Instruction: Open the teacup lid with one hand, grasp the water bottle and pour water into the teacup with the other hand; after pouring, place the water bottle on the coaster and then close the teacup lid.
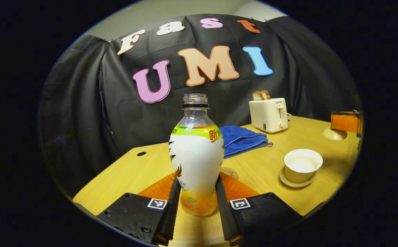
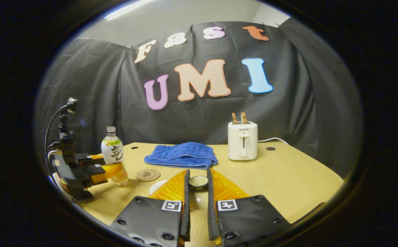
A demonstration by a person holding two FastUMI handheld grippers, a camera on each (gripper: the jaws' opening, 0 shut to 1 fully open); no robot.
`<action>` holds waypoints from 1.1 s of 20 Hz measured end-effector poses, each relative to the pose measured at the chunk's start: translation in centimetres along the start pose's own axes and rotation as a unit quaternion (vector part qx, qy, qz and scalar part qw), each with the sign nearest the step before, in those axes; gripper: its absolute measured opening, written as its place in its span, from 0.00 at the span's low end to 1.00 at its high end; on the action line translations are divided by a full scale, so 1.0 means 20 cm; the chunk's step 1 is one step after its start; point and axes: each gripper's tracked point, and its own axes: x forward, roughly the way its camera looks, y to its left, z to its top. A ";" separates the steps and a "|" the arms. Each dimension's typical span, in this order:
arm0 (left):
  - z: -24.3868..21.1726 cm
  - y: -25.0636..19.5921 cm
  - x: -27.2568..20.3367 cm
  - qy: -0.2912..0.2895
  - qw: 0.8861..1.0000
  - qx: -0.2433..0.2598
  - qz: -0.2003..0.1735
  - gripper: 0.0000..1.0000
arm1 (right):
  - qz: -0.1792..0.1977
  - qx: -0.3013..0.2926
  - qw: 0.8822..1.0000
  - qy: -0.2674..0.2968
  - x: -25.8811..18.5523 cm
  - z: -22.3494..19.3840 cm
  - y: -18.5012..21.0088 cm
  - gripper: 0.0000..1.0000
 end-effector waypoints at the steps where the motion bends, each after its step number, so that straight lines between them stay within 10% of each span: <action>1: 0.01 0.00 0.01 0.001 1.000 0.016 0.001 0.51 | -0.002 0.000 1.000 0.000 0.00 -0.01 -0.01 0.22; 9: 0.06 -0.07 0.03 -0.013 0.983 0.185 0.004 0.52 | -0.018 -0.006 1.000 0.004 -0.02 -0.02 -0.10 0.22; 22: 0.00 -0.29 0.05 -0.035 0.913 0.407 -0.020 0.52 | -0.032 -0.012 0.999 0.007 -0.04 -0.06 -0.19 0.22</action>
